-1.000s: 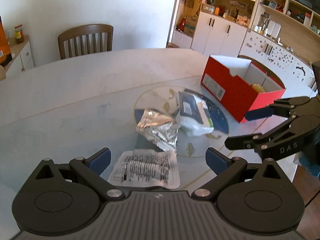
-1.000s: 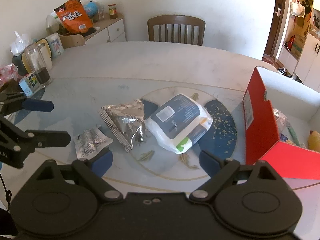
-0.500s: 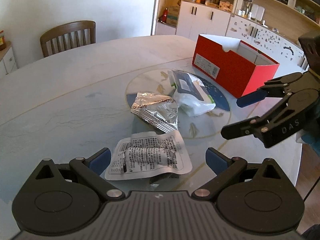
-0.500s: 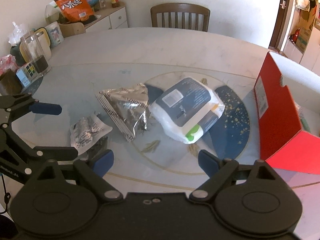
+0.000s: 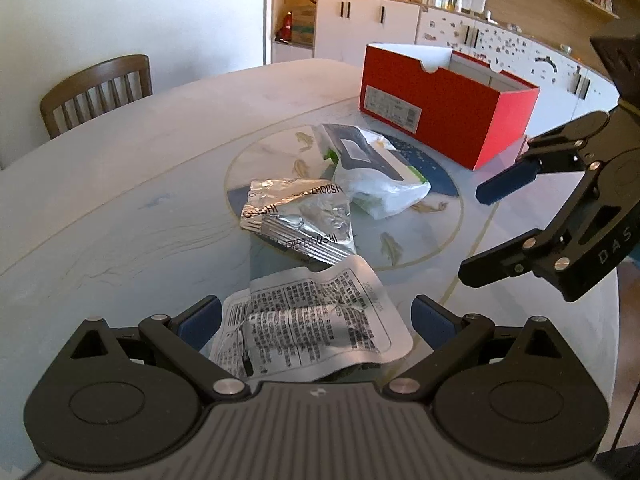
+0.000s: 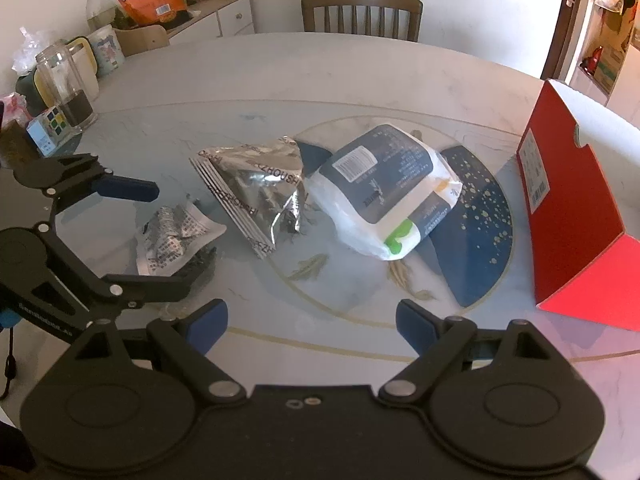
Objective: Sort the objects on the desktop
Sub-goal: 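Move the left tool to the white printed packet while the right tool reaches the white-blue wipes pack, then close the left tool on the white printed packet while the right tool grasps the wipes pack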
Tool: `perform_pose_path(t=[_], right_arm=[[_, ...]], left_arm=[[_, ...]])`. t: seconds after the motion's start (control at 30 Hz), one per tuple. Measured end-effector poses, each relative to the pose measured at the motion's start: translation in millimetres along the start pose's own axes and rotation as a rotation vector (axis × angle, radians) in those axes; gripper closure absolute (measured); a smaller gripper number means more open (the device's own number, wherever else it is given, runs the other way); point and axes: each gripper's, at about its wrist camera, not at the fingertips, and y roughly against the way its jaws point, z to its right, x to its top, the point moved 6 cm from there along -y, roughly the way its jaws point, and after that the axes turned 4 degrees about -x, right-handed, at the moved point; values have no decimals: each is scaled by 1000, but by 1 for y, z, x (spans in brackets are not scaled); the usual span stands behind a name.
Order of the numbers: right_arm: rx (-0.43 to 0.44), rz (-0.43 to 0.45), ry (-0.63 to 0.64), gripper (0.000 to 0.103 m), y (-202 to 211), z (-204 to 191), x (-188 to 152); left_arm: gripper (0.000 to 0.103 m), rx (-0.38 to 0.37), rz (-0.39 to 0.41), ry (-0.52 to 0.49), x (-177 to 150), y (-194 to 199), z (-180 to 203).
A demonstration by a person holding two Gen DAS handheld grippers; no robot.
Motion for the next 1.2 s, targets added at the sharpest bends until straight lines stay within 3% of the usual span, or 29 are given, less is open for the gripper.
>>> perform_pose_path(t=[0.57, 0.87, 0.97, 1.07, 1.13, 1.2], right_arm=[[-81, 102, -48, 11, -21, 37, 56], [-65, 8, -120, 12, -66, 52, 51], [-54, -25, -148, 26, -76, 56, 44], [-60, -9, -145, 33, -75, 57, 43], [-63, -7, -139, 46, -73, 56, 42], [-65, -3, -130, 52, -71, 56, 40]], left_arm=[[2, 16, -20, 45, -7, -18, -13], [10, -1, 10, 82, -4, -13, -14], [16, -4, 22, 95, -2, -9, -15], [20, 0, 41, 112, -2, -6, -16], [29, 14, 50, 111, -1, -2, -15], [29, 28, 54, 112, 1, 0, -14]])
